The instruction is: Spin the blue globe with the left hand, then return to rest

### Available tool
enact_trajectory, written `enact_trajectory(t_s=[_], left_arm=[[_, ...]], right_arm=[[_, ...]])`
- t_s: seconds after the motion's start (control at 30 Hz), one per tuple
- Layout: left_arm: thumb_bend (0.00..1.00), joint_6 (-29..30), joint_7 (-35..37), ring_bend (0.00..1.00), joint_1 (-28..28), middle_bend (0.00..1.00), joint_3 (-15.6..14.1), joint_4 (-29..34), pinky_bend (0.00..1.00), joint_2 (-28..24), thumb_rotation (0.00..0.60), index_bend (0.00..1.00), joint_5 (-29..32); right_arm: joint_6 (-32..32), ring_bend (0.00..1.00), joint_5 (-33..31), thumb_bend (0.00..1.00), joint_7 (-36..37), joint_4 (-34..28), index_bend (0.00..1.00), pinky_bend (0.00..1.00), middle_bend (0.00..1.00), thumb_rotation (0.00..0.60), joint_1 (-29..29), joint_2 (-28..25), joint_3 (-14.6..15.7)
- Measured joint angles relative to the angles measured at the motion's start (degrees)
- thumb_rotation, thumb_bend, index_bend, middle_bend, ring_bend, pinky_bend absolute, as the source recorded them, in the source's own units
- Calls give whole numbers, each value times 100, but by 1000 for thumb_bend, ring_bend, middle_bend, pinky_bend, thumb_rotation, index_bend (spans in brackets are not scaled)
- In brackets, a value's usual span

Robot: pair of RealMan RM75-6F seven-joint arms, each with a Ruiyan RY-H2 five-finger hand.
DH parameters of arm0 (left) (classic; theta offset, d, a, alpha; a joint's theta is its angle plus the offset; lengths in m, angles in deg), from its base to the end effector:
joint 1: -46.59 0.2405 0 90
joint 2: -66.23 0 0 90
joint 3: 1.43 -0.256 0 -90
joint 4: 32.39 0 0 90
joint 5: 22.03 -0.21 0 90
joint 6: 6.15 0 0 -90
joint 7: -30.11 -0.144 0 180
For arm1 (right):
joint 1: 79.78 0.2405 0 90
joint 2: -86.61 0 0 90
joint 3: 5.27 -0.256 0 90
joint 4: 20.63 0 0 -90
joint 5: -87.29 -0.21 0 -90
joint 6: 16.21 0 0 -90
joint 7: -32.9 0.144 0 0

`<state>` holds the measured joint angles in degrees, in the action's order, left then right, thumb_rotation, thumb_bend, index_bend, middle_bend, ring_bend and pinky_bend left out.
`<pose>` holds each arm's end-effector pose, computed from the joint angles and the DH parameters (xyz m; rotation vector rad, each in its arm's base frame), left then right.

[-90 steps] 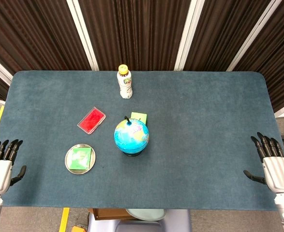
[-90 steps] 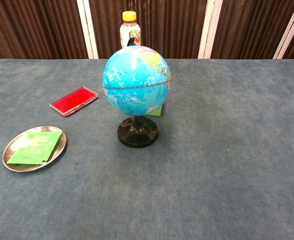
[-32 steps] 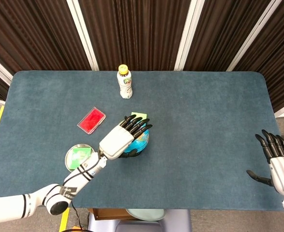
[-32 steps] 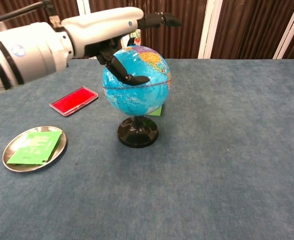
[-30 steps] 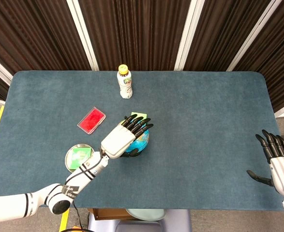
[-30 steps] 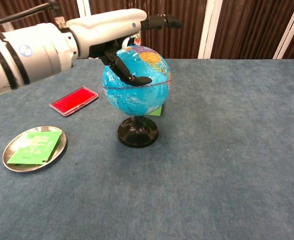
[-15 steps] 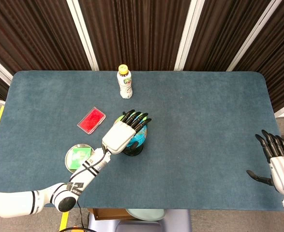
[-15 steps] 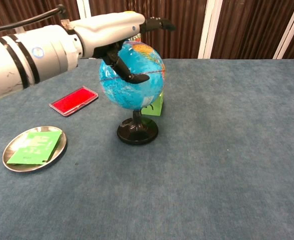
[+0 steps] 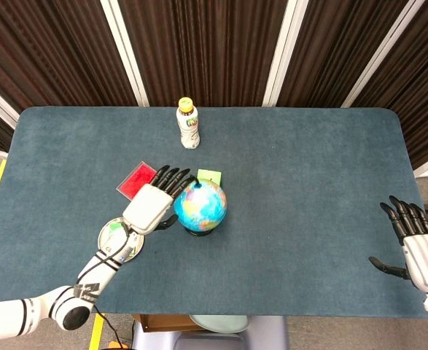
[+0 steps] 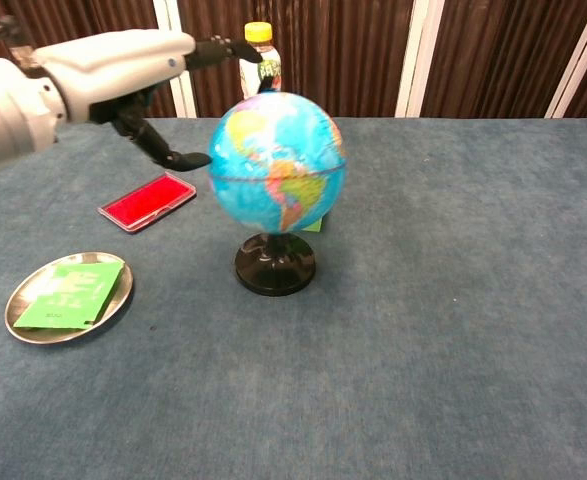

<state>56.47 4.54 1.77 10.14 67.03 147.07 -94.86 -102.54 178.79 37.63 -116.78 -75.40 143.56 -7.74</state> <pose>-0.0780 0.3250 0.0346 -1.9303 -0.6484 -1.1562 -0.2943 -0.1759 0.1883 1.4501 -0.8775 0.9775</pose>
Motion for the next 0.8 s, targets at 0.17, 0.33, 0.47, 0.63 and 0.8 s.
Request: enact_trajectory(t_s=[0.17,0.33,0.47,0.63,0.8], left_arm=[[317,175,208,0,177,0,-132,249,0,-199,600,0,-255],[317,153,245,0,118,0,-149,532,0,-219,600,0,-516],[317,-13,120,0,-102,0,-23,631,0,-65,600,0,-490],[317,-225,-108,0,-413,0,186,582,0,267,600,0,-264],[317,-310,-544,0,-653,0,356,314,0,549,600,0,121]], right_arm=[[30,0,24,52,28,34,0,0,0,600,25,18,14],[-27,0,41,52,53,43,0,0,0,600,3,8,22],[-78,0,24,52,82,49,0,0,0,600,-41,-32,32],[-170,0,7,52,112,52,0,0,0,600,-109,-69,43],[-183,0,-23,52,172,98,0,0,0,600,-148,-66,65]])
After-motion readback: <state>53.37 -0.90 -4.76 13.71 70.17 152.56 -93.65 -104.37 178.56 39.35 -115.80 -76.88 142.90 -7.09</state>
